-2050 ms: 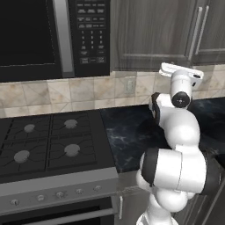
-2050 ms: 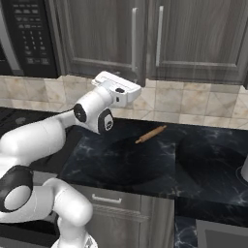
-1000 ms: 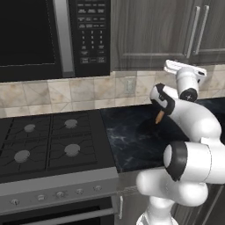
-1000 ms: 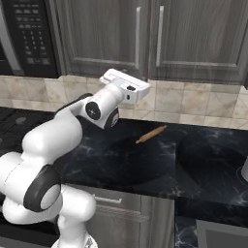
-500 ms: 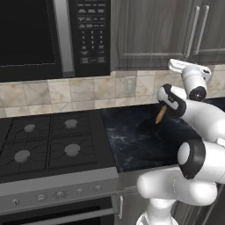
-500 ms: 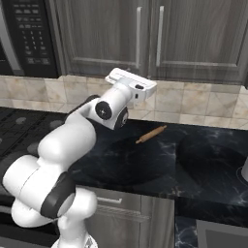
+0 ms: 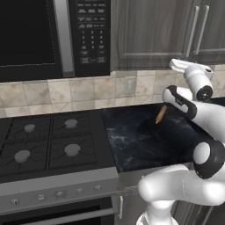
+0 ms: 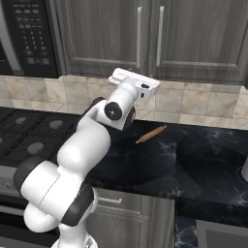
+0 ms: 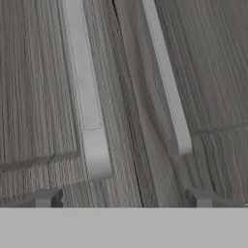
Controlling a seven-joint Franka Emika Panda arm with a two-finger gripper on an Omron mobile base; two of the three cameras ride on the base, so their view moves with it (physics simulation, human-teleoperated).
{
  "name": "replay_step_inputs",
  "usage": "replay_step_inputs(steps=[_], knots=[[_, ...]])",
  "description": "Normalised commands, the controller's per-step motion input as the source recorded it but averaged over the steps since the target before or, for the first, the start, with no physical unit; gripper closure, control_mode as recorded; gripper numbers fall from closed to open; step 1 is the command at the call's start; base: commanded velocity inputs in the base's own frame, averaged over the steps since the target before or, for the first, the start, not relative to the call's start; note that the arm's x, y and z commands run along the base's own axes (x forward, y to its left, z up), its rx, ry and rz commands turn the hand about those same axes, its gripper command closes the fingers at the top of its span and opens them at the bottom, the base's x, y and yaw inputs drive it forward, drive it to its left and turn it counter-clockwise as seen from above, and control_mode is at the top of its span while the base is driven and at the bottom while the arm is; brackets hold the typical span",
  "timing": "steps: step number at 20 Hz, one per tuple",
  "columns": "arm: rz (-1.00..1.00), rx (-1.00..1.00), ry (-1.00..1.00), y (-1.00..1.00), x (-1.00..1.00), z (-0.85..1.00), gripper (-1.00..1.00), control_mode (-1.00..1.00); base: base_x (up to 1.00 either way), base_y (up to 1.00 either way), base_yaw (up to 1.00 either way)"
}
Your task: Close all open cabinet doors.
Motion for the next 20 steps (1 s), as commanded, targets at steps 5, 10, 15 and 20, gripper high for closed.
replay_step_inputs(steps=[5, 10, 15, 20], knots=[[0.05, 0.0, 0.0, 0.0, 0.14, 0.0, -1.0, -1.0, 0.0, 0.0, 0.0], [0.0, 0.0, 0.0, 0.0, 0.1, 0.0, -1.0, -1.0, 0.0, 0.0, 0.0], [0.0, 0.0, 0.0, 0.0, 0.11, 0.0, -1.0, -1.0, 0.0, 0.0, 0.0], [0.0, 0.0, 0.0, 0.0, 0.1, 0.0, -1.0, -1.0, 0.0, 0.0, 0.0]])
